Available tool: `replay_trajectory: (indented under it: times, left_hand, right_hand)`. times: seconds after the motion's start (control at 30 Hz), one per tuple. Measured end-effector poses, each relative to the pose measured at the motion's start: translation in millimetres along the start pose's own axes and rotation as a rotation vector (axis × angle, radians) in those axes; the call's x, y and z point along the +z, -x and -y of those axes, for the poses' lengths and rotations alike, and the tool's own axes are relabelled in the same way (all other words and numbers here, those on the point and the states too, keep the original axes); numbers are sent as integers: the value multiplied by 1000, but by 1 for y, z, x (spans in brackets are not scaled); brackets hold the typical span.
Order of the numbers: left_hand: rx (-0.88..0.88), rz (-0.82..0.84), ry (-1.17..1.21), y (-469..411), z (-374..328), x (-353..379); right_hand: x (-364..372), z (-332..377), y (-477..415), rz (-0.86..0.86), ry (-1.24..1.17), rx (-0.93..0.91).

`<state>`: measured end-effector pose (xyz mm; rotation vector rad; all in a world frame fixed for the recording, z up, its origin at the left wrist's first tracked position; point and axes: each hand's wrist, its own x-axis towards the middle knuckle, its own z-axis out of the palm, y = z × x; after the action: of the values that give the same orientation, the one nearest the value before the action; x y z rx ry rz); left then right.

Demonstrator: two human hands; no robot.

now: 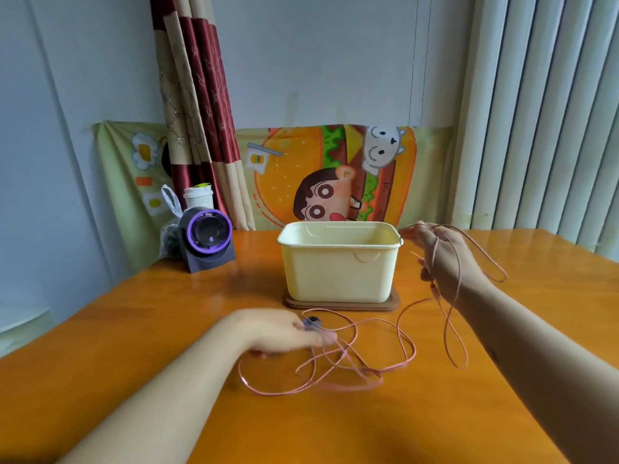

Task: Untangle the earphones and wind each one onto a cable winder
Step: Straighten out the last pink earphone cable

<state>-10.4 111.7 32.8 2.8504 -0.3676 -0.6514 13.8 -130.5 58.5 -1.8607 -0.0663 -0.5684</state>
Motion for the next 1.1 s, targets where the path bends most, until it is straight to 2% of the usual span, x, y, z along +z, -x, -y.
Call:
replay_trajectory:
  times: [0.03,0.17,0.4,0.47,0.63,0.7,0.83,0.93,1.1]
  left_hand:
    - [-5,4,-67,-5,-1,10]
    - [-26,-55,-77,-17,-12,36]
    - [171,25,-38,-13,-17,31]
    - [245,-97,176,-5,-10,18]
    - [312,-406,1089,21,21,-28]
    - [356,-533,1383,29,30,-46]
    - [331,-854,1700,32,51,-75]
    - [243,-974,1679,26,70,-83]
    - [-35,-945,1313,-3,101,-67]
  right_hand:
    - [2,-1,1,11,-2,13]
    - [2,-4,-3,12,0,16]
    - [-7,-4,-2,-2,-38,40]
    - [-8,-4,-3,-31,-86,16]
    - [-7,6,-8,-160,-155,-130]
    - [-3,11,-10,-207,-174,-172]
    - [9,20,-16,-169,-238,-185]
    - [22,23,-15,-100,-302,-166]
    - [39,25,-10,76,-303,34]
